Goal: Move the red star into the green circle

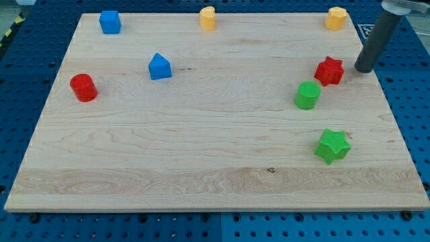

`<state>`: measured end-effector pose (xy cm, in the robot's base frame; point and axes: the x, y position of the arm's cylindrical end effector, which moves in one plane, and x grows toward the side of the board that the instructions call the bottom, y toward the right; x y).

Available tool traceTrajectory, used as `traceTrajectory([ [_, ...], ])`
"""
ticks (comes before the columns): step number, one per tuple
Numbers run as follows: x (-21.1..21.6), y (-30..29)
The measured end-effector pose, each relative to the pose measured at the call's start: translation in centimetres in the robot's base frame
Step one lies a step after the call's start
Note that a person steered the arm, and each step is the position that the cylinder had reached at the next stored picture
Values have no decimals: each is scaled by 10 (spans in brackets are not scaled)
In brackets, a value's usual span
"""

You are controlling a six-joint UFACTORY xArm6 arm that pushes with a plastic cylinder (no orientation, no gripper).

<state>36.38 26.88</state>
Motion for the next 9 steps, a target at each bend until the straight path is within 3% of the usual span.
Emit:
traceTrajectory([
  [3, 0, -75],
  [7, 24, -77],
  [9, 53, -47],
])
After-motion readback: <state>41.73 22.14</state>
